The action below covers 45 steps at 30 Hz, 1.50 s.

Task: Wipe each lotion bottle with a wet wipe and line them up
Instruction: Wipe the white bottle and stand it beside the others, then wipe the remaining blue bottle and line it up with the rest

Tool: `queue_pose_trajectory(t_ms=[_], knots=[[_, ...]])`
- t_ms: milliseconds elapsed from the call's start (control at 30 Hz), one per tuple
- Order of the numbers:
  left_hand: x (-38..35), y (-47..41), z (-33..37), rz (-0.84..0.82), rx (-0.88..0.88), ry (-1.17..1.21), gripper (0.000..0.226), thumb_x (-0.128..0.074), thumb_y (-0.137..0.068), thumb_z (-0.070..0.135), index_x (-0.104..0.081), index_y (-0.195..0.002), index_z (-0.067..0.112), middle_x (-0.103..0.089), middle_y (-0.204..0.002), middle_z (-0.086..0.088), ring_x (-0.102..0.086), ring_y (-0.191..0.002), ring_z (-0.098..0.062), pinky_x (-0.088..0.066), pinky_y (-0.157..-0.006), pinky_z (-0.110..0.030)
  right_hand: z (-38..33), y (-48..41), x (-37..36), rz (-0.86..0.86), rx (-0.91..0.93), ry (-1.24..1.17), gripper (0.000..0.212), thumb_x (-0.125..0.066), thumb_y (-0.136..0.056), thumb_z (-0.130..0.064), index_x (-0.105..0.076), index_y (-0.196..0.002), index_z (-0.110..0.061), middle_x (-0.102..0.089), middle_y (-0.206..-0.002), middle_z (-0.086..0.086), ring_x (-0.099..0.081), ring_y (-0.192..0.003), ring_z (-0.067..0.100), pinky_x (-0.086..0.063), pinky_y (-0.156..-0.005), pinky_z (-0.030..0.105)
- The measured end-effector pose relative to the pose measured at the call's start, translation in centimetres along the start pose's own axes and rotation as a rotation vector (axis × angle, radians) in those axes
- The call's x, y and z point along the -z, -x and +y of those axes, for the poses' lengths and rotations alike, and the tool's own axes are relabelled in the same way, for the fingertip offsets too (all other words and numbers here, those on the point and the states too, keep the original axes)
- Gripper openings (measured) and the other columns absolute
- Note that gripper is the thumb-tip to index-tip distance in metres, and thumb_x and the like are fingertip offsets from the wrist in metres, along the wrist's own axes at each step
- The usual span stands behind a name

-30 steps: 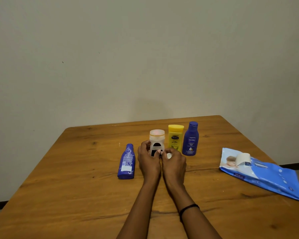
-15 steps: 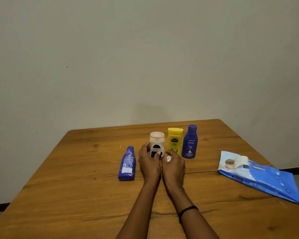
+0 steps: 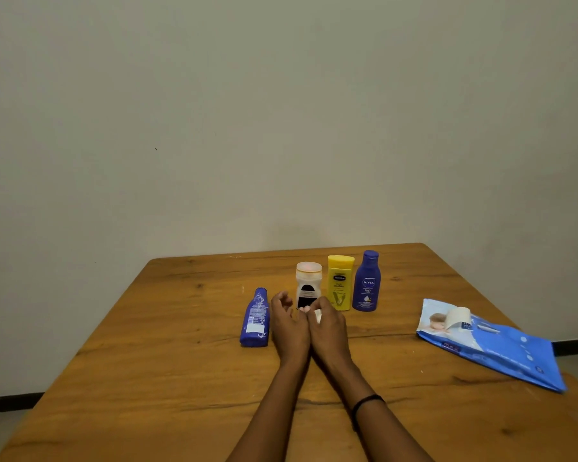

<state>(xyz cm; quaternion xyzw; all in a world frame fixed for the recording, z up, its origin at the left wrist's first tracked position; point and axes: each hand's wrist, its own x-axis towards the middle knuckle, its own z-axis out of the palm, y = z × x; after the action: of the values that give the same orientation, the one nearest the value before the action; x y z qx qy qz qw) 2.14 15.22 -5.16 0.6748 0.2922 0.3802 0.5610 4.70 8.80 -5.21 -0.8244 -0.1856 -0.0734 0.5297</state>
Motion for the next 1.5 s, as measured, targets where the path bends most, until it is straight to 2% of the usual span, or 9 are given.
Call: queue_pose_trajectory(t_ms=[100, 333, 500, 567, 767, 1033, 1267, 1367, 1500], knots=[[1.2, 1.5, 0.4, -0.024, 0.028, 0.060, 0.036, -0.058, -0.095, 0.004, -0.056, -0.126, 0.022, -0.063, -0.122, 0.001, -0.062, -0.114, -0.013, -0.053, -0.090, -0.025, -0.9, 1.0, 0.4, -0.115, -0.060, -0.123, 0.013, -0.051, -0.095, -0.032, -0.039, -0.101, -0.031, -0.057, -0.109, -0.001, -0.057, -0.097, 0.012, -0.048, -0.069, 0.020], [5.1, 4.2, 1.0, -0.053, 0.058, 0.171, 0.037, -0.055, -0.095, 0.000, -0.061, -0.107, 0.035, -0.068, -0.108, 0.006, -0.066, -0.102, -0.007, -0.057, -0.086, -0.028, -3.8, 4.4, 0.7, -0.331, -0.263, -0.458, 0.034, -0.049, -0.089, -0.022, -0.032, -0.104, -0.047, -0.055, -0.117, 0.008, -0.067, -0.099, 0.026, -0.060, -0.076, 0.049], [7.6, 4.0, 1.3, -0.023, 0.041, 0.184, 0.028, -0.060, -0.093, 0.001, -0.068, -0.108, 0.023, -0.072, -0.106, 0.003, -0.070, -0.098, -0.010, -0.060, -0.087, -0.034, -5.2, 5.3, 0.7, -0.241, -0.194, -0.398, 0.036, -0.064, -0.088, -0.013, -0.045, -0.101, -0.042, -0.064, -0.103, -0.002, -0.068, -0.082, 0.010, -0.057, -0.055, 0.024], [8.4, 3.7, 1.5, -0.016, 0.040, 0.187, 0.027, -0.062, -0.092, 0.002, -0.071, -0.108, 0.022, -0.074, -0.105, 0.002, -0.071, -0.094, -0.009, -0.061, -0.085, -0.034, -5.6, 5.6, 0.6, -0.205, -0.176, -0.349, 0.021, -0.068, -0.088, -0.016, -0.061, -0.098, -0.033, -0.068, -0.096, -0.005, -0.069, -0.077, 0.009, -0.059, -0.052, 0.029], [9.7, 3.2, 2.2, -0.167, 0.026, 0.121, 0.020, -0.071, -0.090, 0.008, -0.074, -0.101, 0.024, -0.076, -0.100, 0.003, -0.073, -0.094, -0.011, -0.061, -0.084, -0.033, -6.2, 6.5, 0.4, -0.029, -0.210, -0.361, 0.022, -0.071, -0.087, -0.020, -0.055, -0.100, -0.027, -0.070, -0.091, -0.004, -0.069, -0.075, 0.007, -0.060, -0.060, 0.027], [10.1, 3.1, 3.2, -0.035, 0.093, 0.173, 0.020, -0.071, -0.086, 0.000, -0.075, -0.094, 0.018, -0.077, -0.093, -0.001, -0.074, -0.087, -0.013, -0.061, -0.079, -0.032, -7.1, 7.2, -0.4, -0.053, -0.161, -0.433, 0.021, -0.067, -0.089, -0.022, -0.066, -0.094, -0.043, -0.070, -0.089, -0.022, -0.066, -0.085, -0.007, -0.053, -0.065, 0.013], [11.3, 1.4, 3.7, -0.019, 0.071, 0.097, 0.015, -0.065, -0.090, -0.002, -0.073, -0.100, 0.005, -0.074, -0.098, -0.014, -0.070, -0.091, -0.025, -0.058, -0.078, -0.033, -6.3, 5.6, -0.2, 0.031, -0.153, -0.327, 0.025, -0.070, -0.087, -0.011, -0.071, -0.111, -0.018, -0.067, -0.092, -0.014, -0.061, -0.084, -0.005, -0.045, -0.061, 0.005], [11.8, 0.2, 3.8, 0.079, 0.061, -0.026, 0.016, -0.063, -0.091, 0.000, -0.071, -0.104, 0.006, -0.072, -0.106, -0.010, -0.065, -0.086, -0.009, -0.047, -0.062, -0.011, -5.9, 4.6, -0.9, 0.058, -0.161, -0.295, 0.026, -0.070, -0.087, -0.011, -0.071, -0.113, -0.014, -0.071, -0.103, -0.002, -0.064, -0.089, 0.005, -0.053, -0.074, 0.017], [11.9, -1.9, 3.1, 0.032, 0.096, -0.214, 0.026, -0.063, -0.095, 0.011, -0.066, -0.120, 0.006, -0.063, -0.123, -0.012, -0.062, -0.109, -0.021, -0.051, -0.079, -0.026, -5.2, 3.6, -2.6, 0.040, -0.198, -0.235, 0.027, -0.068, -0.088, -0.015, -0.070, -0.115, -0.017, -0.070, -0.110, 0.000, -0.063, -0.101, 0.014, -0.056, -0.086, 0.035]])
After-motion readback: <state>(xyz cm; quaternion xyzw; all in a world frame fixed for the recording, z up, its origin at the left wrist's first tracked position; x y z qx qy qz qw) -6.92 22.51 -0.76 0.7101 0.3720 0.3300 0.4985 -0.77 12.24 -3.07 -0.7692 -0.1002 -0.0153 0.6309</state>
